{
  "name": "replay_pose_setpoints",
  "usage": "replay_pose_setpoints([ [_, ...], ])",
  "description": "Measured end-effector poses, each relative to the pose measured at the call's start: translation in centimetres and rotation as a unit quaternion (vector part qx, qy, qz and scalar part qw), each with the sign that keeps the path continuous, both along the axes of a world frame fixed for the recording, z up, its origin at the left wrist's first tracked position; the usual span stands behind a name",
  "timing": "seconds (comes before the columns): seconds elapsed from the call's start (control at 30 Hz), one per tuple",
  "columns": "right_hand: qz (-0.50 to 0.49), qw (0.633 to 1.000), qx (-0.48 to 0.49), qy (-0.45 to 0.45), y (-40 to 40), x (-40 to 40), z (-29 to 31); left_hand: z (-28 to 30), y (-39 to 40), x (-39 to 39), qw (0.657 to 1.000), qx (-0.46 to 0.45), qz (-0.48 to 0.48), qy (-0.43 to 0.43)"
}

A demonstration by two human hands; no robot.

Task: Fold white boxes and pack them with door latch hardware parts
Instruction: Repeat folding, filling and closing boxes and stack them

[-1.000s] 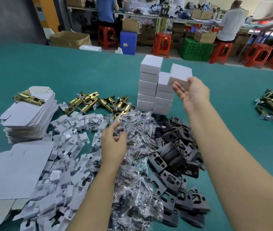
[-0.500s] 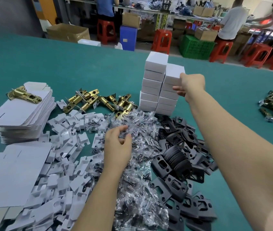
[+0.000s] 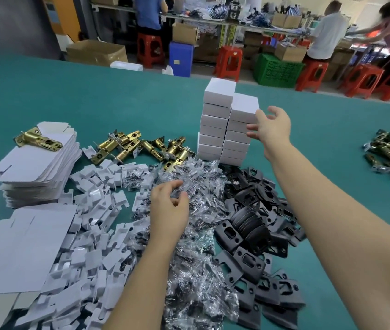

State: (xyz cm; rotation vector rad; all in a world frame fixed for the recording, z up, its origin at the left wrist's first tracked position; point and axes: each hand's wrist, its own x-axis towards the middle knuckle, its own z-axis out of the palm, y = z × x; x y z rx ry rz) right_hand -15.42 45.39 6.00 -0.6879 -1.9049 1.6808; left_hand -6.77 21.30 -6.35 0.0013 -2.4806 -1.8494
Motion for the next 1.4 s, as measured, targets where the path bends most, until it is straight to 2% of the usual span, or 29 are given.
replay_pose_setpoints([
  [0.1,-0.015,0.994,0.105,0.036,-2.0,4.3,-0.8,0.1,0.3,0.1,0.999,-0.031,0.004,0.016],
  [0.2,0.114,0.983,0.14,0.027,-6.6,10.6,-3.7,-0.1,0.9,0.6,0.995,-0.098,0.005,0.032],
  [0.3,0.209,0.943,0.26,-0.015,-11.0,17.7,-8.6,-0.5,1.2,1.1,0.988,-0.146,0.008,0.057],
  [0.4,0.194,0.884,0.424,-0.018,-12.7,22.3,-13.1,-0.5,1.4,1.2,0.983,-0.167,0.012,0.07],
  [0.47,0.174,0.86,0.48,0.002,-12.7,23.3,-14.2,-0.4,1.6,1.2,0.982,-0.179,0.003,0.062],
  [0.67,0.157,0.83,0.535,-0.028,-12.9,22.7,-14.3,1.0,2.4,1.1,0.98,-0.195,0.018,0.048],
  [0.73,0.164,0.834,0.526,-0.042,-12.9,22.8,-14.3,2.8,2.6,0.3,0.988,-0.148,0.042,0.026],
  [0.83,0.176,0.842,0.506,-0.059,-12.8,22.7,-14.4,5.5,2.3,-0.8,0.997,-0.016,0.066,-0.033],
  [0.87,0.182,0.844,0.501,-0.065,-12.7,22.6,-14.5,6.2,1.9,-1.1,0.997,-0.021,0.05,-0.046],
  [0.9,0.189,0.844,0.497,-0.072,-12.7,22.6,-14.5,6.8,1.2,-1.2,0.996,-0.076,0.015,-0.045],
  [0.93,0.195,0.843,0.495,-0.078,-12.7,22.5,-14.5,7.2,0.3,-1.3,0.986,-0.158,-0.029,-0.038],
  [1.0,0.2,0.845,0.488,-0.086,-12.5,22.5,-14.5,8.0,-2.2,-1.4,0.936,-0.341,-0.086,-0.027],
  [1.07,0.201,0.848,0.482,-0.093,-12.4,22.5,-14.4,8.4,-5.7,-1.6,0.873,-0.481,-0.082,-0.018],
  [1.13,0.201,0.846,0.483,-0.1,-12.5,22.5,-14.3,8.9,-9.7,-1.3,0.816,-0.575,-0.046,-0.036],
  [1.23,0.198,0.844,0.488,-0.105,-12.5,22.6,-14.0,9.1,-15.0,-0.8,0.748,-0.655,-0.005,-0.11],
  [1.3,0.199,0.843,0.488,-0.109,-12.5,22.5,-13.9,8.8,-17.5,-0.2,0.729,-0.665,0.003,-0.161],
  [1.4,0.196,0.847,0.481,-0.116,-12.6,22.5,-13.4,8.2,-19.2,0.7,0.72,-0.666,-0.008,-0.196],
])
